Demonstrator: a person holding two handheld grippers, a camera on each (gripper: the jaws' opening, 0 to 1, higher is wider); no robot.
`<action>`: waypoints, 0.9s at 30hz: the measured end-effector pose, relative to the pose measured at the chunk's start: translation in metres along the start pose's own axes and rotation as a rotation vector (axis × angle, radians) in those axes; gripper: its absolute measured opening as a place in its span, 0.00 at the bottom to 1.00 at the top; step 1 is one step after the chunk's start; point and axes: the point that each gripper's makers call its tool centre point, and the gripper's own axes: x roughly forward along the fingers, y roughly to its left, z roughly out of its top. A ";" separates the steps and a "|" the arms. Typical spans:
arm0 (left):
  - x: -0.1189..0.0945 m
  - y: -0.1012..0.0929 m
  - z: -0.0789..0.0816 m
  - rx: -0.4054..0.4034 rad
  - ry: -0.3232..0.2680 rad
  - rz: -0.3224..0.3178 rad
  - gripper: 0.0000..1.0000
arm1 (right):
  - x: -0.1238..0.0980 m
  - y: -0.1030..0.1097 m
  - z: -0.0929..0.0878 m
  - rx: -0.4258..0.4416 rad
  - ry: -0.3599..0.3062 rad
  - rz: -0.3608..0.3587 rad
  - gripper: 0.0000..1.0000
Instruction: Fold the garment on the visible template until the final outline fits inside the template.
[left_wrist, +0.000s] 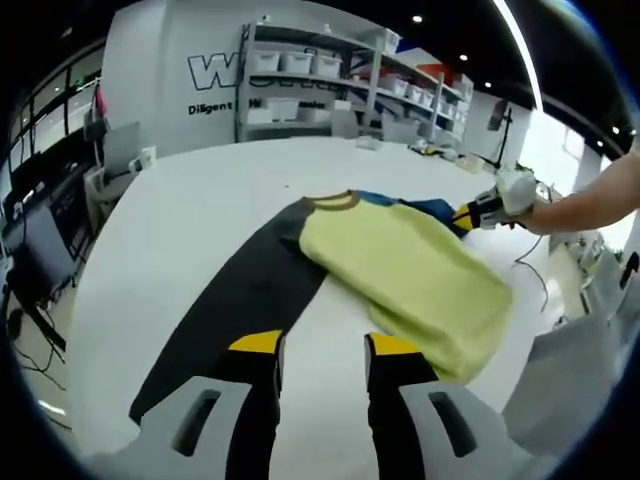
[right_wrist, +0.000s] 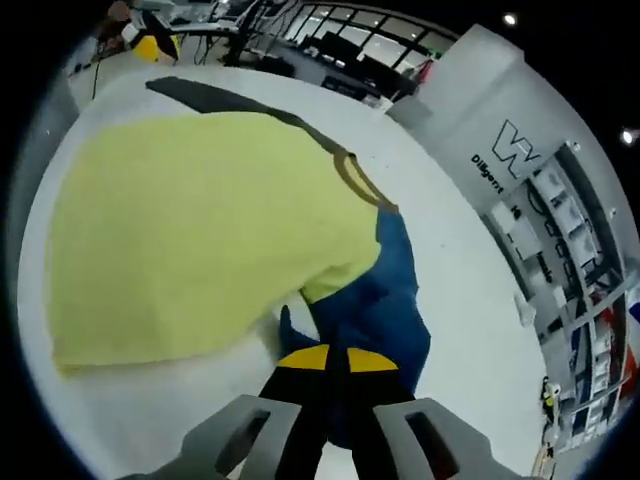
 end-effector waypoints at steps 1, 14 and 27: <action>0.000 0.000 0.000 0.000 0.000 0.000 0.32 | 0.001 -0.005 -0.001 0.022 0.004 -0.007 0.00; 0.007 -0.005 0.001 -0.006 -0.005 -0.014 0.31 | -0.002 -0.040 -0.011 0.278 -0.017 -0.083 0.13; 0.013 -0.011 0.003 -0.005 -0.016 -0.032 0.32 | -0.038 -0.012 -0.011 0.463 -0.147 -0.106 0.12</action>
